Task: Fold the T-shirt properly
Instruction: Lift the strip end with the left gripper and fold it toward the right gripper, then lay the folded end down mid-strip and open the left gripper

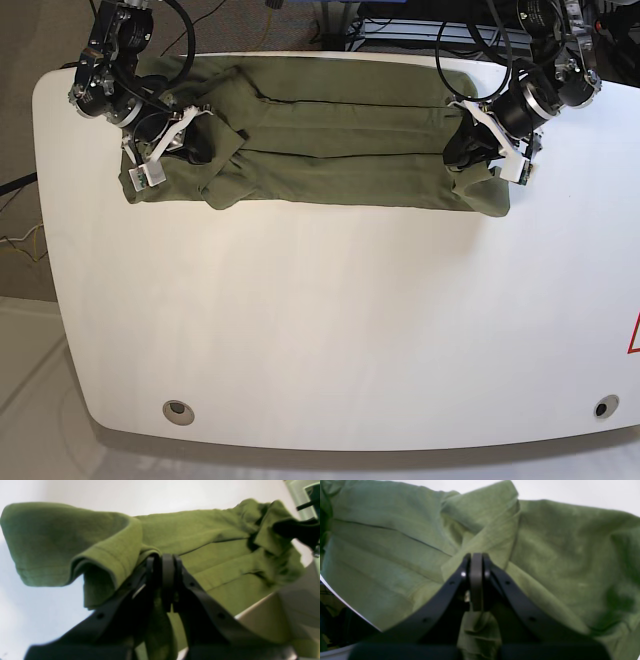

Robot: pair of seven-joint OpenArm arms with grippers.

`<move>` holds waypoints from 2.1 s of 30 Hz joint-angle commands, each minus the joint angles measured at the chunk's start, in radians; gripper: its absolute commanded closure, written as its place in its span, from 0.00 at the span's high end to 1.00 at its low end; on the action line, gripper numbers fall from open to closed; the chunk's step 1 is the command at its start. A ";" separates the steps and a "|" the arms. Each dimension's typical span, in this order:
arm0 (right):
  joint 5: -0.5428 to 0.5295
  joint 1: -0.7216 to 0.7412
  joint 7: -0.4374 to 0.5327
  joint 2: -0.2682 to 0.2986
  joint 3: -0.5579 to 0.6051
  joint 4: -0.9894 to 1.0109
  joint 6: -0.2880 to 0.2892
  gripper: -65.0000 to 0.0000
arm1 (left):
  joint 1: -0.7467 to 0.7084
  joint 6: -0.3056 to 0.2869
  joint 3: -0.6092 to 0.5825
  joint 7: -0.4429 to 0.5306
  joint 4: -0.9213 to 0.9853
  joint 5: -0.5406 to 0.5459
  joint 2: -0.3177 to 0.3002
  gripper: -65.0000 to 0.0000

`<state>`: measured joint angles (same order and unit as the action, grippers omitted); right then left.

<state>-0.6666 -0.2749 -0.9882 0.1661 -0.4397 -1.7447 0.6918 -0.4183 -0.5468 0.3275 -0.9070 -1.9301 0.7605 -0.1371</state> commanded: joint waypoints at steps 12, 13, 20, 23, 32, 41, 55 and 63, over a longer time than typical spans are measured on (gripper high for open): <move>-0.015 0.006 0.028 0.009 -0.004 -0.019 0.006 0.00 | 0.042 0.035 -0.169 0.071 0.008 -0.136 0.089 0.00; -0.015 0.006 0.028 0.009 -0.003 -0.019 0.006 0.00 | 0.045 0.038 -0.184 0.072 0.010 -0.140 0.092 0.00; -0.016 0.006 0.024 0.009 -0.003 -0.020 0.006 0.00 | 0.055 0.037 -0.273 0.082 0.006 -0.150 0.104 0.00; -0.016 0.007 0.021 0.009 -0.001 -0.020 0.006 0.00 | 0.056 0.037 -0.305 0.088 -0.005 -0.155 0.106 0.00; -0.014 0.006 0.022 0.008 -0.001 -0.020 0.006 0.00 | 0.056 0.047 -0.341 0.091 -0.009 -0.159 0.122 0.00; -0.012 0.007 0.023 0.007 0.002 -0.019 0.006 0.00 | 0.069 0.052 -0.384 0.082 -0.023 -0.156 0.151 0.00; -0.015 0.010 0.026 0.005 0.004 -0.020 0.006 0.00 | 0.121 0.050 -0.497 0.082 0.021 -0.178 0.201 0.00; -0.016 0.008 0.025 0.005 0.003 -0.019 0.006 0.00 | 0.126 0.050 -0.503 0.095 0.050 -0.217 0.195 0.00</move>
<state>-0.6605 -0.2726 -0.9798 0.1619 -0.4320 -1.7458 0.6918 -0.2989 -0.4870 -0.1761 -0.8436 -1.8744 0.5438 0.0563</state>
